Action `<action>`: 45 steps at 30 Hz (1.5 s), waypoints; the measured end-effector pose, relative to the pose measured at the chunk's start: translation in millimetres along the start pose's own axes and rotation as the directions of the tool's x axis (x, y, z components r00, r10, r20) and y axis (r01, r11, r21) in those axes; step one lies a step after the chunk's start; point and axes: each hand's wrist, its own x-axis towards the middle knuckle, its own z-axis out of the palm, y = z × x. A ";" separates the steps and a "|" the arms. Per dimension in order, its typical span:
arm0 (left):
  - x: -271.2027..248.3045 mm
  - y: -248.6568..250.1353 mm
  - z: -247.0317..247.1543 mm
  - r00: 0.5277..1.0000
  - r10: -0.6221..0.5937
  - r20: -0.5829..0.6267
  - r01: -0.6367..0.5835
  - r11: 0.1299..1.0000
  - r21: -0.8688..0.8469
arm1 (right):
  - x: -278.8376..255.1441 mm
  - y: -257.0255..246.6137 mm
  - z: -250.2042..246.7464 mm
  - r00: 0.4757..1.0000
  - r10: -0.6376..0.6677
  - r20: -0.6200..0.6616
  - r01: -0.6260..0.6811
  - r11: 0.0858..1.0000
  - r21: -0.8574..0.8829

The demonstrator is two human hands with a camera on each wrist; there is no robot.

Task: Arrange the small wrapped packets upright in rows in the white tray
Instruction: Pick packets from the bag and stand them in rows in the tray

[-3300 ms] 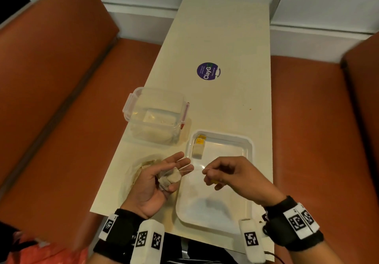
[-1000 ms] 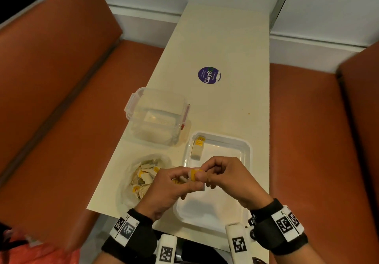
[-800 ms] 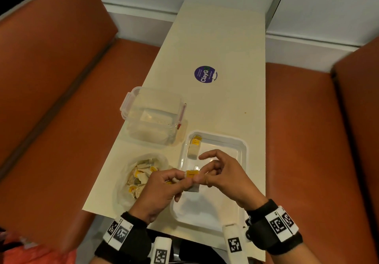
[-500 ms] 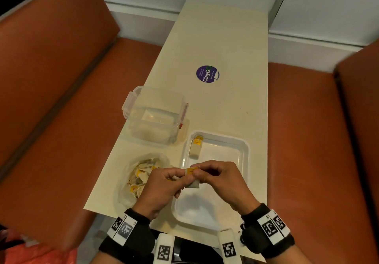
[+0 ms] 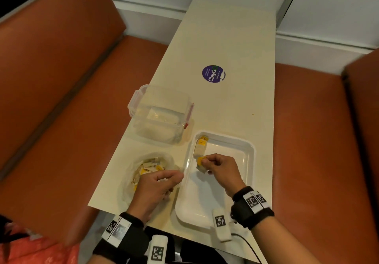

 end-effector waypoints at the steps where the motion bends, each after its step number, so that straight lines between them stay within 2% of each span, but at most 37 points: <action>1: -0.9 -1.5 -3.7 1.000 -0.009 0.003 0.009 1.000 0.004 | 11.0 6.4 2.9 1.000 0.008 -0.005 -0.008 1.000 -0.020; 8: -6.5 -5.7 -21.3 0.998 -0.055 -0.020 0.054 0.997 -0.062 | 53.4 27.5 19.5 0.996 0.081 0.025 -0.079 0.995 -0.059; 16: -3.6 -4.9 -21.6 0.996 -0.079 -0.041 0.074 0.989 -0.129 | 71.0 36.8 29.6 0.994 0.043 -0.099 -0.051 0.996 -0.074; 22: 0.8 0.7 -11.0 0.982 -0.187 0.029 0.186 0.931 -0.314 | 73.4 37.5 32.9 0.984 0.035 -0.175 -0.060 0.989 -0.139; 29: 3.2 -0.3 -4.9 0.976 -0.199 0.091 0.219 0.916 -0.337 | 64.7 31.7 28.0 0.968 -0.009 -0.249 -0.039 0.982 -0.186; 33: 1.8 -1.5 -5.8 0.974 -0.199 0.104 0.223 0.914 -0.338 | 56.5 30.3 22.1 0.970 -0.104 -0.220 0.038 0.958 -0.285; 38: -0.5 -3.8 -7.8 0.973 -0.204 0.105 0.228 0.915 -0.333 | 55.3 32.4 28.0 0.984 -0.167 -0.066 0.125 0.901 -0.415; 45: -2.5 -5.2 -12.6 0.974 -0.210 0.085 0.227 0.913 -0.340 | 60.9 38.9 34.3 0.982 -0.159 -0.099 0.108 0.913 -0.395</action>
